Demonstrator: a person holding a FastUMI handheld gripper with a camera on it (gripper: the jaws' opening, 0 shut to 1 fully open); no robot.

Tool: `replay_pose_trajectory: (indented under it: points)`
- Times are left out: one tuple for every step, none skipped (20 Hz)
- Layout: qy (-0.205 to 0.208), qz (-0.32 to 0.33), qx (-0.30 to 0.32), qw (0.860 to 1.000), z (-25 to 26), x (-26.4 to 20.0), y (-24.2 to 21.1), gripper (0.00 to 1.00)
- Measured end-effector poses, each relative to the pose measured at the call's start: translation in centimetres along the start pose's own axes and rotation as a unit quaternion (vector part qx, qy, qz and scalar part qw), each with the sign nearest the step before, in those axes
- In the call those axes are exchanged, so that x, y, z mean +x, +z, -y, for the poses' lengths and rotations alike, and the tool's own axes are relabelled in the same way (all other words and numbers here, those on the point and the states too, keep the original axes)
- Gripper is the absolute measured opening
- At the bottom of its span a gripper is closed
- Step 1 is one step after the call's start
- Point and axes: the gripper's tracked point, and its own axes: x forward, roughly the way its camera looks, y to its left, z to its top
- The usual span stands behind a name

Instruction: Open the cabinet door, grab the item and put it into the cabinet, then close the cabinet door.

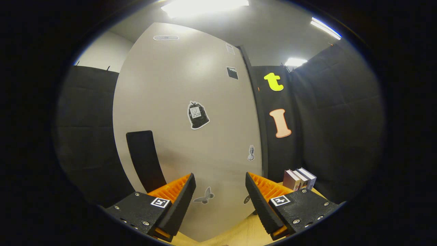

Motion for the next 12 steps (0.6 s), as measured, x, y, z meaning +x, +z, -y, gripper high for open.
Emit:
replay_pose_trajectory:
  points:
    - [0.005, -0.001, 0.0, 1.0, -0.1, -0.2, 0.0, 0.91]
    - [0.011, -0.002, -0.001, 1.0, -0.2, -0.3, 0.0, 0.92]
    - [0.016, -0.001, 0.0, 1.0, -0.3, -0.3, 0.1, 0.92]
    - [0.02, -0.001, 0.001, 1.0, -0.5, -0.4, 0.2, 0.92]
    - [0.023, -0.002, 0.002, 1.0, -0.6, -0.5, 0.3, 0.92]
    - [0.027, -0.003, 0.003, 1.0, -0.7, -0.4, 0.2, 0.92]
    - [0.03, -0.004, 0.007, 1.0, -0.8, -0.5, 0.2, 0.92]
    - [0.035, -0.004, 0.013, 0.999, -1.0, -0.5, 0.2, 0.92]
    - [0.039, -0.007, 0.018, 0.999, -1.2, -0.6, 0.2, 0.92]
    - [0.044, -0.009, 0.023, 0.999, -1.3, -0.7, 0.1, 0.92]
    - [0.046, -0.012, 0.027, 0.998, -1.4, -0.8, -0.1, 0.93]
    - [0.049, -0.014, 0.029, 0.998, -1.6, -1.0, -0.2, 0.93]
